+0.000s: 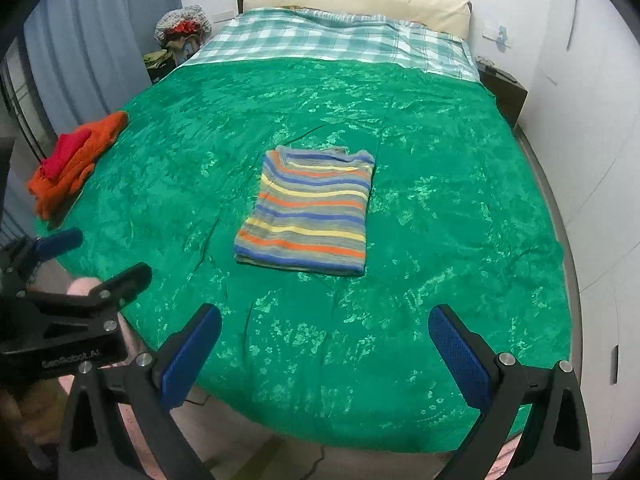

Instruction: Fold small clothes

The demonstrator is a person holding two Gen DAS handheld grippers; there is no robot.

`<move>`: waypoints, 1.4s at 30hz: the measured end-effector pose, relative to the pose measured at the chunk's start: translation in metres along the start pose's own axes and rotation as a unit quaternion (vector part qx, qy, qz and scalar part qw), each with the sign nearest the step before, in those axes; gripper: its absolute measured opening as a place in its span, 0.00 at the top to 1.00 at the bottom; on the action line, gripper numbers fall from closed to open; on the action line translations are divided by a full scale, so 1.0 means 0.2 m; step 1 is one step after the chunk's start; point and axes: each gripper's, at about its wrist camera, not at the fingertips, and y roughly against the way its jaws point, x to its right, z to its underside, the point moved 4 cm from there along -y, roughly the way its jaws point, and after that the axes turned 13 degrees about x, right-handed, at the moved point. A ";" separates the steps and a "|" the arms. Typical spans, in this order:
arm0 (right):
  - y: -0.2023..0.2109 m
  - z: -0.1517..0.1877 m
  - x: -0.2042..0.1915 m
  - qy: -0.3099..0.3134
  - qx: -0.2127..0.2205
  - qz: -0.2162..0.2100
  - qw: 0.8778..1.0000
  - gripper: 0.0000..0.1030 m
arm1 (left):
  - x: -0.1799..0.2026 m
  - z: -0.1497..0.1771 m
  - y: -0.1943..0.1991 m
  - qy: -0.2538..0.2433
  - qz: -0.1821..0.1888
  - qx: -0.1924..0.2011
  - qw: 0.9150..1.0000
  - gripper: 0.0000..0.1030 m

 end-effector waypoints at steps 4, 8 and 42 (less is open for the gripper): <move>-0.01 0.00 0.01 -0.002 -0.004 0.005 1.000 0.01 | 0.01 0.00 -0.01 -0.003 -0.006 -0.004 1.000 0.00; -0.01 -0.01 0.00 -0.003 -0.003 0.014 1.000 0.01 | -0.01 0.00 -0.02 0.006 0.001 -0.007 1.000 0.00; -0.01 -0.07 0.00 0.005 0.016 0.035 0.999 0.01 | 0.02 -0.08 0.00 0.002 -0.002 0.019 1.000 0.00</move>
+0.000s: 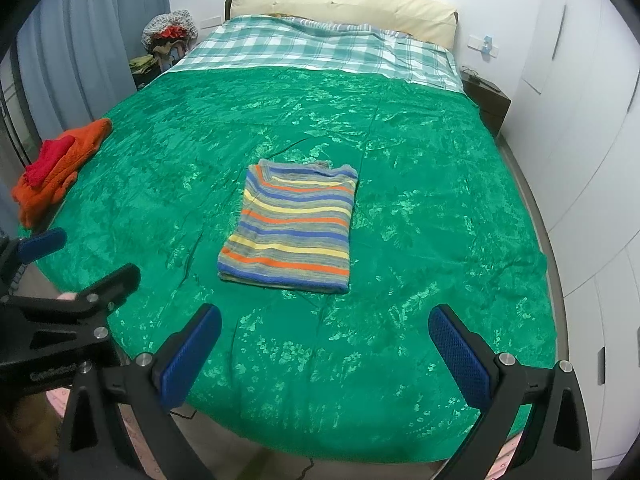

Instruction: Fold small clothes

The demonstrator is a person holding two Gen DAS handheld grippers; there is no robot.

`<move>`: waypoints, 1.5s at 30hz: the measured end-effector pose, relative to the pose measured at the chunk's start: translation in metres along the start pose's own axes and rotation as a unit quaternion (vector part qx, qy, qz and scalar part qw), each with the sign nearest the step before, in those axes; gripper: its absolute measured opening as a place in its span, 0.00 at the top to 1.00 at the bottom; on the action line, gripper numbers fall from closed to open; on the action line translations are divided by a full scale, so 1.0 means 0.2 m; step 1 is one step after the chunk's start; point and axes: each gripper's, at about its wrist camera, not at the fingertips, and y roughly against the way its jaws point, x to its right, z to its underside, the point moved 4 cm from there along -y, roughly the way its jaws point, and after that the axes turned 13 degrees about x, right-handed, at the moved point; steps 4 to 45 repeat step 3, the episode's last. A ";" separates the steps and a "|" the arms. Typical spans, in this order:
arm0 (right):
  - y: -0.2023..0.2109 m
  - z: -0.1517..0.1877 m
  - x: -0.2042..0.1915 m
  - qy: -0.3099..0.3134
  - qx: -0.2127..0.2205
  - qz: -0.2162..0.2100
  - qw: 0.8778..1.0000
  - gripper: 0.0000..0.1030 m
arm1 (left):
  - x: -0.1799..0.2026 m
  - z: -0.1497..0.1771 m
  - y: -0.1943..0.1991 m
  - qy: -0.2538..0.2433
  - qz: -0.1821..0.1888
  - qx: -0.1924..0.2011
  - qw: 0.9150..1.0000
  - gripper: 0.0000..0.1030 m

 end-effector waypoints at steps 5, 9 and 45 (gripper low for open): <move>0.00 0.00 0.00 0.000 0.001 0.000 1.000 0.01 | 0.01 -0.01 0.02 -0.007 -0.007 0.010 1.000 0.00; 0.00 0.00 0.00 0.000 0.001 0.000 1.000 0.01 | 0.01 -0.01 0.02 -0.007 -0.007 0.010 1.000 0.00; 0.00 0.00 0.00 0.000 0.001 0.000 1.000 0.01 | 0.01 -0.01 0.02 -0.007 -0.007 0.010 1.000 0.00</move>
